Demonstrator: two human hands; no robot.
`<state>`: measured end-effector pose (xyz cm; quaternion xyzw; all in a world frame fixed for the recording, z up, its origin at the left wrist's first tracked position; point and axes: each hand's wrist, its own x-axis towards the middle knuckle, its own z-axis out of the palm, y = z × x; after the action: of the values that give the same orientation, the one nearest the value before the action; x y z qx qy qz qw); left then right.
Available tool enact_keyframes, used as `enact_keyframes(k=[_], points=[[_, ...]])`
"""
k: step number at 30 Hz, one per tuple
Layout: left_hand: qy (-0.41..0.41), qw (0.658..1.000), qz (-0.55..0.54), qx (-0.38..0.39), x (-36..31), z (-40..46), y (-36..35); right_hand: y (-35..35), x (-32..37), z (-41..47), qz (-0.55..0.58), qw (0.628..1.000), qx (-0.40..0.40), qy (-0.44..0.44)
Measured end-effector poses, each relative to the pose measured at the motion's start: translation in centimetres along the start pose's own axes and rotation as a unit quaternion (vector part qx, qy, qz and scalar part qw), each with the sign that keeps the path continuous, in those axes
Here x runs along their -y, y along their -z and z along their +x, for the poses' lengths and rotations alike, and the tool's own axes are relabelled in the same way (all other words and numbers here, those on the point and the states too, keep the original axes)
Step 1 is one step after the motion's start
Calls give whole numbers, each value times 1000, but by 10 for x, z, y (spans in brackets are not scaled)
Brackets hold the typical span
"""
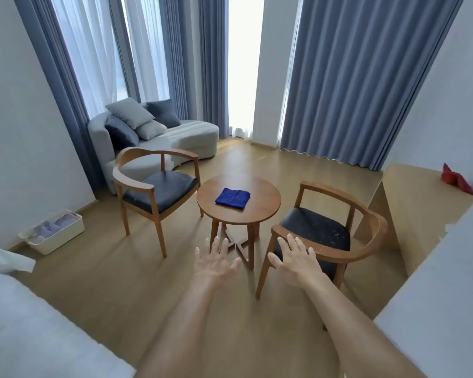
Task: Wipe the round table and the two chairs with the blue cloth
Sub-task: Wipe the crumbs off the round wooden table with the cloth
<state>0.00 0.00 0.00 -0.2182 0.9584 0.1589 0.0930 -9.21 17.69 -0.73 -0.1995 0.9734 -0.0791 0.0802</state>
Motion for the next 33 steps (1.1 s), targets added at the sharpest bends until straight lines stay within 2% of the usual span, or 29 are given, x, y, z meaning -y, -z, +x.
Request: enact_keyframes(k=[7,15,24,33], points=[[23,1000,0,11,-5,123,32,5,8,128,-2,1000,3,16],[6,1000,-10,1,-16,227,63,34,9,233,-4,999,12,40],[33,999,7,0,-28,341,82,42,8,369,-1,998,14,63],[98,995,3,6,6,439,81,31,52,480,1,989,89,119]])
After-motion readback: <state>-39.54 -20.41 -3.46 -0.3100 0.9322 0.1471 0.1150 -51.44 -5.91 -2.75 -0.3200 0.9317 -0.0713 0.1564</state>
